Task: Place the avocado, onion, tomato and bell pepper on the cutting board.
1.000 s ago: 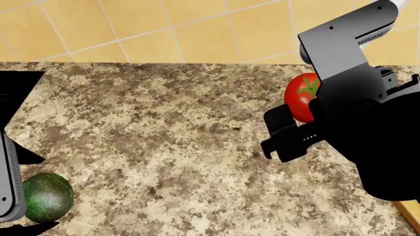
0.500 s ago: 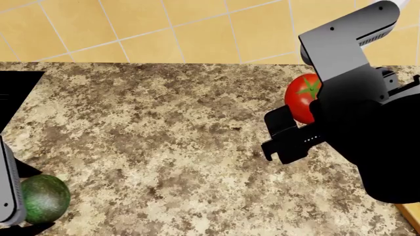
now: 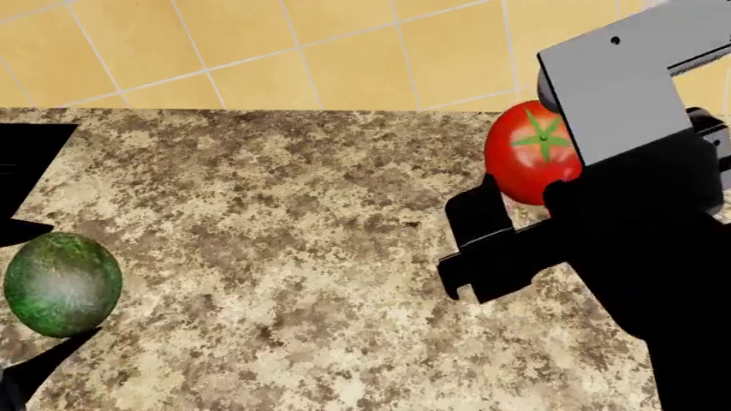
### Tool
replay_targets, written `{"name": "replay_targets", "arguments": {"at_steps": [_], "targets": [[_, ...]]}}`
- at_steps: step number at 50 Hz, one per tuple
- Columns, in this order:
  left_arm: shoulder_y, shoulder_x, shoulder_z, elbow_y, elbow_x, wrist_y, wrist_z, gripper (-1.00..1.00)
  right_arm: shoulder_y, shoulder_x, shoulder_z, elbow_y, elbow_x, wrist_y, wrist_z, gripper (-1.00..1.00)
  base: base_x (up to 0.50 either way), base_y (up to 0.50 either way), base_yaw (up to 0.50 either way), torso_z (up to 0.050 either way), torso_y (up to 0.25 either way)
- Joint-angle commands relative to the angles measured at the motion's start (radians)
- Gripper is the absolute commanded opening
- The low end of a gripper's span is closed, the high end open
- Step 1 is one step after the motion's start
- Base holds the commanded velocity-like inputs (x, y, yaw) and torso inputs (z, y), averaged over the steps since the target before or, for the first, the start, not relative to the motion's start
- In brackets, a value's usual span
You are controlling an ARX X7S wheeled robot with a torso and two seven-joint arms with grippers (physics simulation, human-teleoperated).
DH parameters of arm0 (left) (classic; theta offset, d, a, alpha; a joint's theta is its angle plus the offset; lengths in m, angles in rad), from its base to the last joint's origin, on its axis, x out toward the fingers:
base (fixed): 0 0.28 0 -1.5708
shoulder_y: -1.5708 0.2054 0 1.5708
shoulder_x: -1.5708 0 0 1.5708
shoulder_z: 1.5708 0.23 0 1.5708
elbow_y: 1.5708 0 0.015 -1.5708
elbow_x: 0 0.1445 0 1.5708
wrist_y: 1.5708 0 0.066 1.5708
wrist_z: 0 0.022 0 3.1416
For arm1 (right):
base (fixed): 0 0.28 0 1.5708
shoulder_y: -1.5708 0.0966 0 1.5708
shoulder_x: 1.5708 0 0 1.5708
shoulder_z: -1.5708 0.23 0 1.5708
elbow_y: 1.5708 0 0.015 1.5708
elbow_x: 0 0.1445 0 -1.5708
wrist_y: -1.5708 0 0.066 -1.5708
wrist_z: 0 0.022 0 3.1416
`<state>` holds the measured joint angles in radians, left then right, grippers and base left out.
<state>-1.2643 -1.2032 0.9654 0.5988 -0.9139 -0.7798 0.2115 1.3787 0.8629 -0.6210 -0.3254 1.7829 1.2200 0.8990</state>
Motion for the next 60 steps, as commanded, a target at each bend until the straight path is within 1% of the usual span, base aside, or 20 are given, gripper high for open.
{"name": "replay_targets", "arguments": {"at_steps": [1, 2, 5, 8, 9, 10, 11, 12, 16, 19, 24, 27, 34, 44, 53, 60], "targets": [[-0.071, -0.070, -0.112, 0.260, -0.063, -0.073, -0.151, -1.00, -0.036, 0.090, 0.105, -0.268, 0.232, -0.116, 0.235, -1.00, 0.00, 0.00, 0.00, 0.000, 0.000], [-0.085, -0.070, -0.115, 0.270, -0.053, -0.086, -0.143, -1.00, -0.033, 0.095, 0.105, -0.275, 0.246, -0.121, 0.244, -1.00, 0.00, 0.00, 0.00, 0.000, 0.000], [-0.209, -0.071, -0.142, 0.341, -0.079, -0.199, -0.058, -1.00, -0.006, 0.123, 0.113, -0.320, 0.315, -0.153, 0.303, -1.00, 0.00, 0.00, 0.00, 0.000, 0.000], [-0.294, -0.065, -0.153, 0.392, -0.101, -0.270, 0.023, -1.00, 0.021, 0.133, 0.111, -0.342, 0.357, -0.167, 0.339, -1.00, 0.00, 0.00, 0.00, 0.000, 0.000], [-0.325, -0.058, -0.169, 0.395, -0.135, -0.292, 0.026, -1.00, 0.032, 0.138, 0.114, -0.349, 0.372, -0.176, 0.352, -1.00, 0.00, 0.00, 0.00, 0.000, 0.000], [-0.369, -0.050, -0.199, 0.384, -0.222, -0.309, 0.032, -1.00, 0.048, 0.141, 0.112, -0.361, 0.390, -0.179, 0.367, -1.00, 0.00, 0.00, 0.00, 0.000, 0.000], [-0.396, -0.041, -0.205, 0.387, -0.234, -0.331, 0.041, -1.00, 0.057, 0.142, 0.114, -0.368, 0.404, -0.190, 0.378, -1.00, 0.00, 0.00, 0.00, 0.000, 0.000], [-0.427, -0.035, -0.221, 0.385, -0.279, -0.343, 0.048, -1.00, 0.074, 0.141, 0.108, -0.377, 0.420, -0.193, 0.396, -1.00, 0.00, 0.00, 0.00, 0.000, 0.000], [-0.491, -0.028, -0.231, 0.419, -0.304, -0.381, 0.091, -1.00, 0.118, 0.132, 0.106, -0.402, 0.444, -0.216, 0.445, -1.00, 0.00, 0.00, 0.00, 0.000, 0.000], [-0.527, -0.022, -0.244, 0.421, -0.341, -0.396, 0.091, -1.00, 0.102, 0.119, 0.113, -0.415, 0.423, -0.233, 0.444, -1.00, 0.00, 0.00, 0.00, 0.000, 0.000], [-0.538, -0.038, -0.229, 0.446, -0.342, -0.390, 0.092, -1.00, 0.084, 0.120, 0.128, -0.433, 0.409, -0.258, 0.446, -1.00, 0.00, 0.00, 0.00, 0.000, 0.000], [-0.562, -0.049, -0.212, 0.444, -0.371, -0.383, 0.083, -1.00, 0.081, 0.123, 0.133, -0.438, 0.407, -0.263, 0.443, -1.00, 0.00, -0.37, 0.00, 0.000, 0.000], [-0.575, -0.049, -0.187, 0.441, -0.360, -0.370, 0.093, -1.00, 0.076, 0.140, 0.136, -0.446, 0.409, -0.265, 0.444, -1.00, 0.00, -0.50, 0.00, 0.000, 0.001], [-0.561, -0.061, -0.155, 0.432, -0.284, -0.342, 0.127, -1.00, 0.085, 0.132, 0.125, -0.444, 0.412, -0.265, 0.444, -1.00, 0.00, -0.50, 0.00, 0.000, 0.000], [-0.573, -0.063, -0.156, 0.415, -0.263, -0.336, 0.146, -1.00, 0.103, 0.125, 0.115, -0.444, 0.425, -0.267, 0.448, -1.00, 0.00, -0.50, 0.00, 0.000, 0.001], [-0.560, -0.079, -0.152, 0.411, -0.252, -0.319, 0.146, -1.00, 0.127, 0.118, 0.104, -0.428, 0.432, -0.256, 0.444, -1.00, 0.00, -0.50, 0.00, 0.000, 0.000]]}}
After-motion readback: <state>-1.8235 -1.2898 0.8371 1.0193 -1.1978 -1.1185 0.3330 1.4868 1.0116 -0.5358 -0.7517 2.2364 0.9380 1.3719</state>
